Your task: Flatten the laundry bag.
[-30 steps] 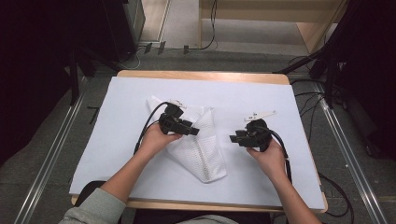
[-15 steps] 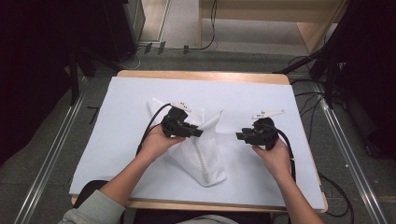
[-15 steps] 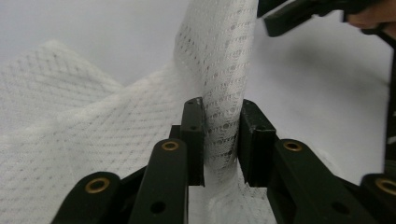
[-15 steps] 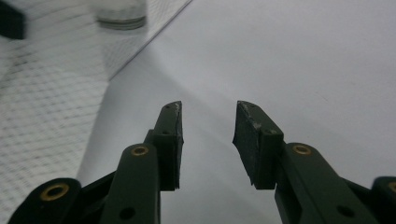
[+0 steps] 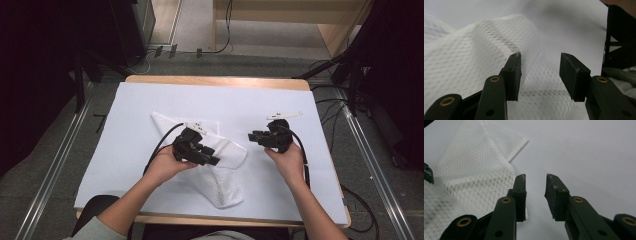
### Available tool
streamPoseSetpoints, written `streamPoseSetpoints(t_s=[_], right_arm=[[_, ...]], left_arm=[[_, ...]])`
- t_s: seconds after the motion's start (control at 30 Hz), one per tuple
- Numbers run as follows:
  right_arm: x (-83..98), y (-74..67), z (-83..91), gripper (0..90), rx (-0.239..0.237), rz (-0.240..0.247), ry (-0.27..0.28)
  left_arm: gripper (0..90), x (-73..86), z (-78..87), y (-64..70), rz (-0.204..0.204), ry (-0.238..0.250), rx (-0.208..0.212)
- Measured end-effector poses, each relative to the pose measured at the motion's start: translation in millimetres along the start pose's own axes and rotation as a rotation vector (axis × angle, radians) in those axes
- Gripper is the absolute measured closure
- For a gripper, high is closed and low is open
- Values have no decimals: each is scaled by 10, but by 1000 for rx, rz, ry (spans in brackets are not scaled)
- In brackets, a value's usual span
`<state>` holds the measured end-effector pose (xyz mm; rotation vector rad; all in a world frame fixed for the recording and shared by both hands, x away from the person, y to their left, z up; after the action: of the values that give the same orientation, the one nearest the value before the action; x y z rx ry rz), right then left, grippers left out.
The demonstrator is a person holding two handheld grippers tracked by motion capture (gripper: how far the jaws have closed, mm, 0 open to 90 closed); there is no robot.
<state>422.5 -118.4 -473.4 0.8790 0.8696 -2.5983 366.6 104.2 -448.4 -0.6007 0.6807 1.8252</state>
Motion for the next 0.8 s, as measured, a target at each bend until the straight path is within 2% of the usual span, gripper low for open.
streamPoseSetpoints(t_s=[0.1, 0.17, 0.33, 0.43, 0.6, 0.73, 0.8], right_arm=[[-82, -82, -170, 714, -25, 14, -14], [-101, -105, -223, 712, -24, 21, -20], [-191, -219, -472, 701, -35, 49, -49], [-250, -261, -644, 688, -35, 66, -71], [-417, -341, -938, 658, -28, 88, -83], [-492, -351, -1072, 632, -21, 92, -94], [-513, -341, -1172, 616, 6, 95, -112]], left_arm=[[528, 51, 99, -122, 27, 9, -37], [528, 68, 126, -151, 31, 11, -44], [518, 165, 233, -252, 67, 26, -92], [516, 226, 272, -277, 89, 25, -109], [507, 295, 354, -283, 103, 40, -133], [505, 347, 407, -307, 119, 48, -150], [503, 371, 429, -323, 126, 47, -156]])
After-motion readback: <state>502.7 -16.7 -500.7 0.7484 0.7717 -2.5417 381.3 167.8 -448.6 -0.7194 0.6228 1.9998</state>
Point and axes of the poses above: each handheld gripper's, and its own axes: z roughly backward along the jaws, x roughly out of its underside, y roughly to its right, the point moved 6 cm from there along -z, roughly forward along the jaws, and after that the axes turned 14 degrees about -z, right-handed, at the moved point
